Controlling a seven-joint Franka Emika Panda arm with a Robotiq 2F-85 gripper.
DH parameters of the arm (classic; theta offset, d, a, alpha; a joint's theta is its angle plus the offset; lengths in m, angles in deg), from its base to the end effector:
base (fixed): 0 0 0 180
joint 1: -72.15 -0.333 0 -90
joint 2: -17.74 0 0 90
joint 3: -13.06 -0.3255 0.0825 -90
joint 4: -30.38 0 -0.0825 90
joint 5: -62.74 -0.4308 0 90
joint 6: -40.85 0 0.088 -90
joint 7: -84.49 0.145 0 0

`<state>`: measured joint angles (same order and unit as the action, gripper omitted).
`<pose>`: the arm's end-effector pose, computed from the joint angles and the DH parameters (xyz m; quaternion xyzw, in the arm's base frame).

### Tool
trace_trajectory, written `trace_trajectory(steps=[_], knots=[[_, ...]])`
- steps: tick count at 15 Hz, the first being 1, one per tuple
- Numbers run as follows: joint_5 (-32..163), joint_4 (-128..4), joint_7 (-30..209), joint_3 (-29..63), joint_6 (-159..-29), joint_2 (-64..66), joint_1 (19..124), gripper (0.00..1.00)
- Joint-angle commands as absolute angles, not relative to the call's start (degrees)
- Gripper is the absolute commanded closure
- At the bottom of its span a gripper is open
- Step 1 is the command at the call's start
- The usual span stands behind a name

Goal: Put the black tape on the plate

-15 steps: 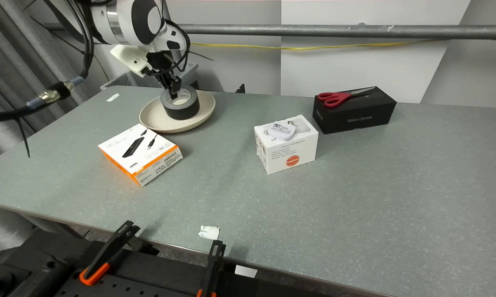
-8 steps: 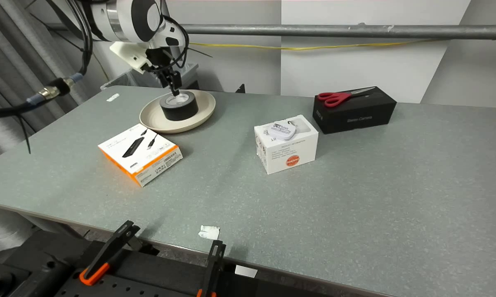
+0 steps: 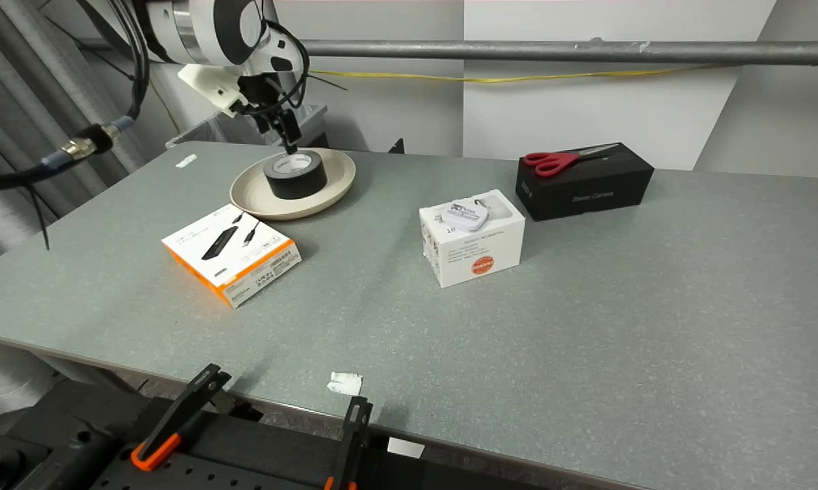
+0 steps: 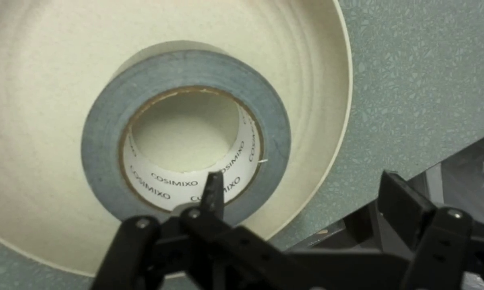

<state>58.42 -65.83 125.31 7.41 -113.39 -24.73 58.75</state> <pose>0.7125 0.2382 0.1344 -0.9612 0.2344 -0.0919 0.1130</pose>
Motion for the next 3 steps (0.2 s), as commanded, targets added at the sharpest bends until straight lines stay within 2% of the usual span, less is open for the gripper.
trace_trajectory(steps=[1,3], knots=[[56.4,-65.8,124.0,8.8,-113.2,-24.6,57.5,0.0],[56.4,-65.8,123.9,8.8,-113.2,-24.6,57.5,0.0]])
